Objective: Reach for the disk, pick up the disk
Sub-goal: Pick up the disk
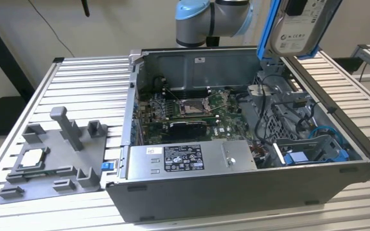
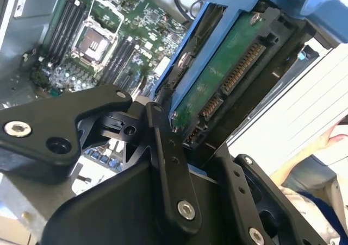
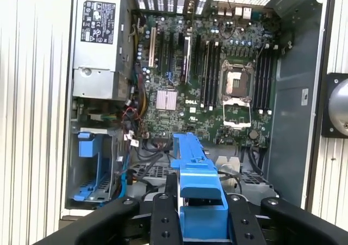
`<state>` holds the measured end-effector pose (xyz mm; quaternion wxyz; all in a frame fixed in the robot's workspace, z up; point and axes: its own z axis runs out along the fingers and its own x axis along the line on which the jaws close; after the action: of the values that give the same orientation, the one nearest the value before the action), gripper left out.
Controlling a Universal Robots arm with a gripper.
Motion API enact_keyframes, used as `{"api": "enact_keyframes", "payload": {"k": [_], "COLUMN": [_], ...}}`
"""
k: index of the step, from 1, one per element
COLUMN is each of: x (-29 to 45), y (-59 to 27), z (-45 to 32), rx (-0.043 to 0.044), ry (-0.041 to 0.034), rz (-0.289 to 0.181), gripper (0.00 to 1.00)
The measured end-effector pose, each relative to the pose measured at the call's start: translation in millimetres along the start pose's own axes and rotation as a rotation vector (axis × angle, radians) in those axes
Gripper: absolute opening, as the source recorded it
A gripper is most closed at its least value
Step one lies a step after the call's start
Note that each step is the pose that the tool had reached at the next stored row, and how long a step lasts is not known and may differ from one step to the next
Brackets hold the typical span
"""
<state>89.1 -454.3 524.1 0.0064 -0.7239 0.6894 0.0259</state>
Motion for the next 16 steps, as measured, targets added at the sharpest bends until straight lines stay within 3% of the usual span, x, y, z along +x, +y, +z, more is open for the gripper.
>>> {"api": "enact_keyframes", "payload": {"k": [16], "x": [28.7], "y": [0.8], "z": [18.9], "rx": [0.0], "ry": [-0.0001], "rz": [0.0], "gripper": [0.0]}}
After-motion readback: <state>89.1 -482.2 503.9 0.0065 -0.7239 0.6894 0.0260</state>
